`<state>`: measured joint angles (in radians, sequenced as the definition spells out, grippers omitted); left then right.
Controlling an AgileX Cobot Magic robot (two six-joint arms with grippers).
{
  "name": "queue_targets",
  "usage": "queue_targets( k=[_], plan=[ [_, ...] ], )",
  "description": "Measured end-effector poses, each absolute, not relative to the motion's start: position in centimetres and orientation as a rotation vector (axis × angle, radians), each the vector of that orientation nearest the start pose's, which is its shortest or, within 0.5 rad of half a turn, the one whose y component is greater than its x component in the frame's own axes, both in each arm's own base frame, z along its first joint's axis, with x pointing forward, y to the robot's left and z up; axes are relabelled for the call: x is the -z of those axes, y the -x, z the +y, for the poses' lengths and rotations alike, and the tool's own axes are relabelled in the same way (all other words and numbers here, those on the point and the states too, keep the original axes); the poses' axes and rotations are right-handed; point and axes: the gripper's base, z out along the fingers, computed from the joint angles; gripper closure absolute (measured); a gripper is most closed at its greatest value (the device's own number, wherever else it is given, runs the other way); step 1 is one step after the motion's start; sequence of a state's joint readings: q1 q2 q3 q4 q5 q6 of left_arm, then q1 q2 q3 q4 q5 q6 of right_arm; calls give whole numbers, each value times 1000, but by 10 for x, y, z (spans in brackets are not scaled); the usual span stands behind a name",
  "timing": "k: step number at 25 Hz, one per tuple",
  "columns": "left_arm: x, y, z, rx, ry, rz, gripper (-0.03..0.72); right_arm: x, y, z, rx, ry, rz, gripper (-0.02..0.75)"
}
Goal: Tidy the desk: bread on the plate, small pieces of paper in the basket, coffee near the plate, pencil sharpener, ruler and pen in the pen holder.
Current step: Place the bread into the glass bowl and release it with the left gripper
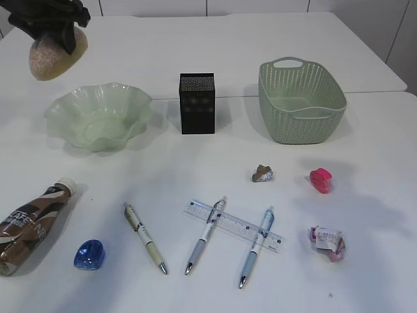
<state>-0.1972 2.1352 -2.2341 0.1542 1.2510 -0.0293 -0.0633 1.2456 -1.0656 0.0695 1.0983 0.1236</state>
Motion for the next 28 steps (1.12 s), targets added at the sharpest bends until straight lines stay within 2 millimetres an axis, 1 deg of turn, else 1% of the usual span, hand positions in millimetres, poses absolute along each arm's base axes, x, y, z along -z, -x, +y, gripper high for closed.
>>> queue_targets(
  k=[3, 6, 11, 17, 23, 28],
  plan=[
    [-307, -473, -82, -128, -242, 2658, 382, -317, -231, -9, -110, -286, 2757, 260],
    [-279, -483, -84, -133, -253, 2702, 381, -316, -230, -9, -110, -286, 2771, 260],
    [-245, -501, -87, -138, -270, 2687, 380, -316, -227, -9, -110, -288, 2802, 260],
    [-208, -511, -90, -134, -282, 2725, 380, -315, -225, -8, -110, -289, 2825, 260],
    [-186, -516, -92, -121, -286, 2748, 378, -315, -225, -8, -110, -289, 2829, 260],
    [-177, -518, -94, -92, -281, 2750, 374, -315, -225, -8, -110, -289, 2829, 260]
  ],
)
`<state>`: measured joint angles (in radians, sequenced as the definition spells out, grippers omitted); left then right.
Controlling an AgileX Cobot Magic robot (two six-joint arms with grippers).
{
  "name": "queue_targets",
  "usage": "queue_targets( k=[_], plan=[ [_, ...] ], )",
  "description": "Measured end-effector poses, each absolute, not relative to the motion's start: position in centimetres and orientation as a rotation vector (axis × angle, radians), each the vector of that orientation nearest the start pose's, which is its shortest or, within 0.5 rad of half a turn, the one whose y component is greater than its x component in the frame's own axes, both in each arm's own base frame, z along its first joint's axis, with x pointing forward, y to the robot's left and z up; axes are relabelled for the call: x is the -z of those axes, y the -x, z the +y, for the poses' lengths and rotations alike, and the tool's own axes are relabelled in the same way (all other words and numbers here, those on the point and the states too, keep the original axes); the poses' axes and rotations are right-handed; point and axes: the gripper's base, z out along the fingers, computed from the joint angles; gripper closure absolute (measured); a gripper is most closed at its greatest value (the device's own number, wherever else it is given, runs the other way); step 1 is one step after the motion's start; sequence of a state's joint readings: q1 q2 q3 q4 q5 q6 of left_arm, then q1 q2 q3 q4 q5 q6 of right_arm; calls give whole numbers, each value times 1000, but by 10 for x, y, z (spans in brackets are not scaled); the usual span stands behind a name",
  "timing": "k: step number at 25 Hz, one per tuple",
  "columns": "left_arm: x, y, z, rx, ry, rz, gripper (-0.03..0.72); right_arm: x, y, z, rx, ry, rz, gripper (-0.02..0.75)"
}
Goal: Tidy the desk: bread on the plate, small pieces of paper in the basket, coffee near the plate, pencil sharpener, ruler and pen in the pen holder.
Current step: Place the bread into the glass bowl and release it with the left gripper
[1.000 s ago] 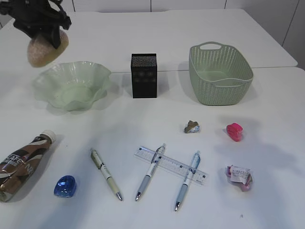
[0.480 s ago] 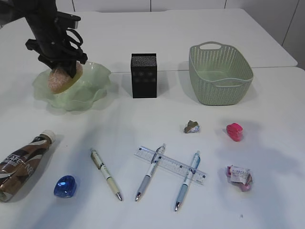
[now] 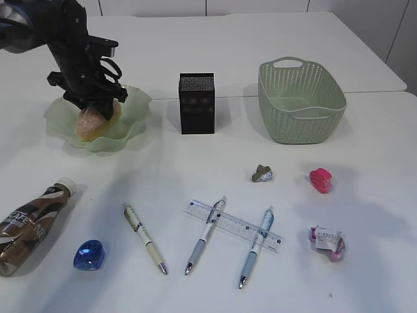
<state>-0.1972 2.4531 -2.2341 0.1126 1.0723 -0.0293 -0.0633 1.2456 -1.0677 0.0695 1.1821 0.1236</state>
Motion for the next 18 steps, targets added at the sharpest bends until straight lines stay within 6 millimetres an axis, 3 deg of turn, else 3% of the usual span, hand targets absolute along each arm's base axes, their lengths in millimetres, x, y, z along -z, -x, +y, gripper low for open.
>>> queue_targets(
  k=[11, 18],
  plan=[
    [-171, -520, -97, -43, -264, 2753, 202, -315, -225, -8, -110, -289, 2829, 260],
    [-173, -519, -88, -51, -242, 2773, 150, -315, -225, -8, -110, -289, 2829, 260]
  ],
)
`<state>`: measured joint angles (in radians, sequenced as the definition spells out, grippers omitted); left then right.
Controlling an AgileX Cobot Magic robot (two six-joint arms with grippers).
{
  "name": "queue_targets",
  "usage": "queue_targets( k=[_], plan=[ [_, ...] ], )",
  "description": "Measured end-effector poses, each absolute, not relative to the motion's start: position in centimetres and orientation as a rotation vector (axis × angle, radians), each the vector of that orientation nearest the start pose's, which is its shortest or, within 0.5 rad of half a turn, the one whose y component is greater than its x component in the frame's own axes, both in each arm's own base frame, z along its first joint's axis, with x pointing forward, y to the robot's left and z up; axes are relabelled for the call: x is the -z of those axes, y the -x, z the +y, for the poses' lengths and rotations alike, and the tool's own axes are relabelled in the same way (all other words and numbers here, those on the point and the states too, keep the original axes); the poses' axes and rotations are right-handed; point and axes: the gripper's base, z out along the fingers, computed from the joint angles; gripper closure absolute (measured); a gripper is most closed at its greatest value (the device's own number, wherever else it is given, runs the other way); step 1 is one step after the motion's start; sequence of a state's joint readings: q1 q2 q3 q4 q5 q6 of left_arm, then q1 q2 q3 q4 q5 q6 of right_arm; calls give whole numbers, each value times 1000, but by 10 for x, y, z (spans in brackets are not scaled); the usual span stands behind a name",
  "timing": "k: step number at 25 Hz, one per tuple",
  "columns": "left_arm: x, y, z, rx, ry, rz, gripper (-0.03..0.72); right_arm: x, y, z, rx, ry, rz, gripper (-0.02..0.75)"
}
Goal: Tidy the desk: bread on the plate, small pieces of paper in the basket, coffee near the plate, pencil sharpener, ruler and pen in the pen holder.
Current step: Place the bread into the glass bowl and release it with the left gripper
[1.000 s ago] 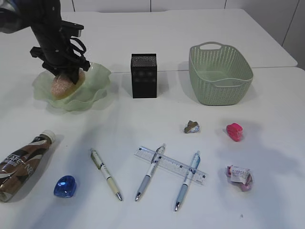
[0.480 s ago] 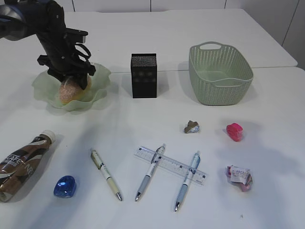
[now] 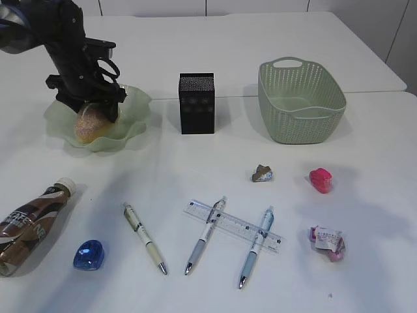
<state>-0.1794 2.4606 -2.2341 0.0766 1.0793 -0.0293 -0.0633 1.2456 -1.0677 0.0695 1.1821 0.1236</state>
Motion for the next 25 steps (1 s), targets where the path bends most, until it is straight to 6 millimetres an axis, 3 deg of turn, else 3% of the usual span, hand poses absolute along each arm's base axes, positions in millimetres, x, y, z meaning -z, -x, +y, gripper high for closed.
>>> queue_targets(
  k=[7, 25],
  plan=[
    [-197, -517, -84, -41, -225, 2730, 143, -315, -224, -8, -110, -289, 2831, 260],
    [-199, -519, -84, -37, -224, 2702, 143, -314, -221, -8, -110, -291, 2868, 260]
  ],
)
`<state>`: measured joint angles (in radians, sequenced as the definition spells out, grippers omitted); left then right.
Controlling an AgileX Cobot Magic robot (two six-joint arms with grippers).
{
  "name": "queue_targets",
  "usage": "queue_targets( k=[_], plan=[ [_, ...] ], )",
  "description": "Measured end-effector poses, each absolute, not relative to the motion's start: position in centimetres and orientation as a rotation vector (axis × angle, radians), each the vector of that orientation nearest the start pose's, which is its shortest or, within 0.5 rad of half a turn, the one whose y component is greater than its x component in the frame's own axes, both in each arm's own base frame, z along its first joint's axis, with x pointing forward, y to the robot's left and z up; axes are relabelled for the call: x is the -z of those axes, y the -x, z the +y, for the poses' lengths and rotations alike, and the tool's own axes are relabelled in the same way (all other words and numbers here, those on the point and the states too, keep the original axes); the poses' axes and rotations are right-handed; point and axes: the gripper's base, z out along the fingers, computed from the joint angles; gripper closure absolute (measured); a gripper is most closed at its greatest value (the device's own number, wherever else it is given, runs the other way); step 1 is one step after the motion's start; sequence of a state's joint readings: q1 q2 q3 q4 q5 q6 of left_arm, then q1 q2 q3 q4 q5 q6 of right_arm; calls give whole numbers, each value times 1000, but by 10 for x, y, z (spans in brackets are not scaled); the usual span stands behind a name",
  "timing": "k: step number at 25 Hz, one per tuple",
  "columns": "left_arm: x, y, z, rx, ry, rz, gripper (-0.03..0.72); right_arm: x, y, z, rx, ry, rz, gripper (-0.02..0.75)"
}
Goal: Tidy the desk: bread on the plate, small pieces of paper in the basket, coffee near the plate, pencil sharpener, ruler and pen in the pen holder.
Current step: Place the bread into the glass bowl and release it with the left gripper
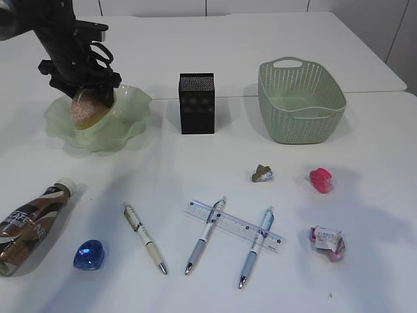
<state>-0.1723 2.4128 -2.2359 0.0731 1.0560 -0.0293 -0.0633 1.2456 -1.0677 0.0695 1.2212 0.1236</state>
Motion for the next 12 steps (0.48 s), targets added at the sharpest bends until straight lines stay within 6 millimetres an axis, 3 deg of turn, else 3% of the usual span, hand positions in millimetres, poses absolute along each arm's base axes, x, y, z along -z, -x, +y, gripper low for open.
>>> queue_targets(
  k=[12],
  plan=[
    [-187, -520, -85, -43, -228, 2725, 145, -314, -221, -8, -110, -291, 2868, 260]
  ],
)
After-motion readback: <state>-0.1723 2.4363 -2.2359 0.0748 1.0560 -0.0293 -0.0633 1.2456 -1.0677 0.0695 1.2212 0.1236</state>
